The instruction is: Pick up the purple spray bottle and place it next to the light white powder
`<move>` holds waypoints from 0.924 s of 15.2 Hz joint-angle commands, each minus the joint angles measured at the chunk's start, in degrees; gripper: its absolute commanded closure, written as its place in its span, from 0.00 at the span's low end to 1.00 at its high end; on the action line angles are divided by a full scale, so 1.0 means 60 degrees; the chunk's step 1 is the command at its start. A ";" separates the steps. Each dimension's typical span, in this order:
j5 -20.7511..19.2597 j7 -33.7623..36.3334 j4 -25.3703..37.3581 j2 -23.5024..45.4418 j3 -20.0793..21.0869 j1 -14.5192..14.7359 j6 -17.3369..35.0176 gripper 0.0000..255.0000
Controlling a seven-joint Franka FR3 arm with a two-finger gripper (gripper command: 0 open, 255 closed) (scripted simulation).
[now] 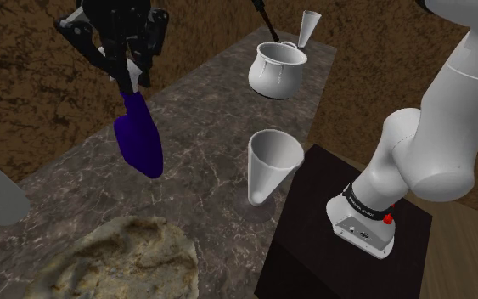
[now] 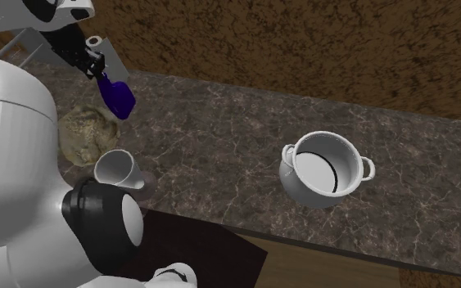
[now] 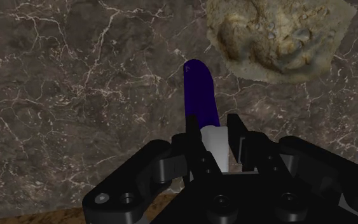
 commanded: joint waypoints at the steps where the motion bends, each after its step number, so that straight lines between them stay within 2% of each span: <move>1: 0.0024 0.0012 -0.0355 -0.0085 0.0003 -0.0006 0.0278 1.00; 14: 0.0095 -0.0066 -0.2334 -0.0320 -0.0028 -0.0077 0.2031 1.00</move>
